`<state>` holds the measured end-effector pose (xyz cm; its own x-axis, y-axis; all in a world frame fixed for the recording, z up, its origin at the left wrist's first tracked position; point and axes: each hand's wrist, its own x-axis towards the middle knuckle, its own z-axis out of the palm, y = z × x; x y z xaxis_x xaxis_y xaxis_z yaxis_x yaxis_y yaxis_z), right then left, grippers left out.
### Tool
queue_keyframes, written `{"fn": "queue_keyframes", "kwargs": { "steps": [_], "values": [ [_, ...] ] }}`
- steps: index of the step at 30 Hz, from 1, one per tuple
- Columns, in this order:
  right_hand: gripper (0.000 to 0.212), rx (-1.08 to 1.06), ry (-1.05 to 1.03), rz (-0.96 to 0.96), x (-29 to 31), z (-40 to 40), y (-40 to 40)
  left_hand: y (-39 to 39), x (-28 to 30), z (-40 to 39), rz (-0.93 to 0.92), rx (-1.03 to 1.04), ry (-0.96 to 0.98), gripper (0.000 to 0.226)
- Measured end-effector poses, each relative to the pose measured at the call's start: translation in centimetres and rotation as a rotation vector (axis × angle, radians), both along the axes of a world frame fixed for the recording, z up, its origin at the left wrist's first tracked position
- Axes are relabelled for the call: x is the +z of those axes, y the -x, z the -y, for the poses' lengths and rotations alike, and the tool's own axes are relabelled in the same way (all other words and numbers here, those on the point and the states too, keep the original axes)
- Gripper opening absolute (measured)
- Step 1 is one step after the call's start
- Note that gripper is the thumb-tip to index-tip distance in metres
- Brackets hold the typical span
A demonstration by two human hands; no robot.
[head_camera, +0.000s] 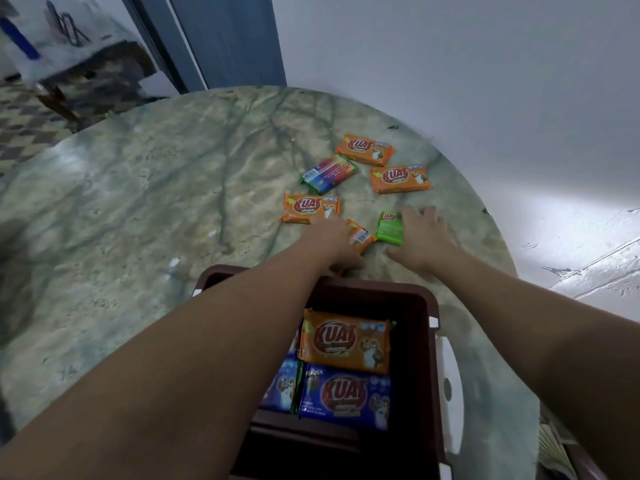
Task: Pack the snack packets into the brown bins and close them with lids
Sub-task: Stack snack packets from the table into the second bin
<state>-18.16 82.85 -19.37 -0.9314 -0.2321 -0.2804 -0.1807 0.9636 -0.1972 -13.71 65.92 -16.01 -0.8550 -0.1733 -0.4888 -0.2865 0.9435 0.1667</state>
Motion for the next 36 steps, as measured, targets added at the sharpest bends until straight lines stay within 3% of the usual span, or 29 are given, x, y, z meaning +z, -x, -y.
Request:
{"fn": "queue_keyframes", "kwargs": {
  "steps": [4,8,14,22,29,36],
  "values": [
    [0.081,0.052,-0.035,-0.001,-0.2,-0.7,-0.1,-0.7,0.9,0.4,-0.056,-0.012,-0.047,0.072],
    [0.079,0.057,-0.006,0.028,0.9,-0.4,-1.3,-1.8,1.7,1.3,-0.183,0.074,-0.105,0.078],
    [0.08,-0.069,0.293,-0.08,4.4,0.7,-3.2,-4.1,3.8,3.6,-0.523,0.133,-0.021,0.077],
    [0.083,-0.072,0.496,-0.222,9.2,3.6,-10.0,-12.3,6.7,6.8,-0.702,-0.03,-0.036,0.059],
    [0.074,0.142,0.394,-0.281,8.7,3.3,-18.4,-21.4,4.9,9.3,-0.651,-0.266,-0.029,0.077],
    [0.079,0.293,0.251,-0.175,7.3,1.1,-23.5,-24.6,2.2,10.5,-0.708,-0.445,-0.034,0.053]
  ]
}}
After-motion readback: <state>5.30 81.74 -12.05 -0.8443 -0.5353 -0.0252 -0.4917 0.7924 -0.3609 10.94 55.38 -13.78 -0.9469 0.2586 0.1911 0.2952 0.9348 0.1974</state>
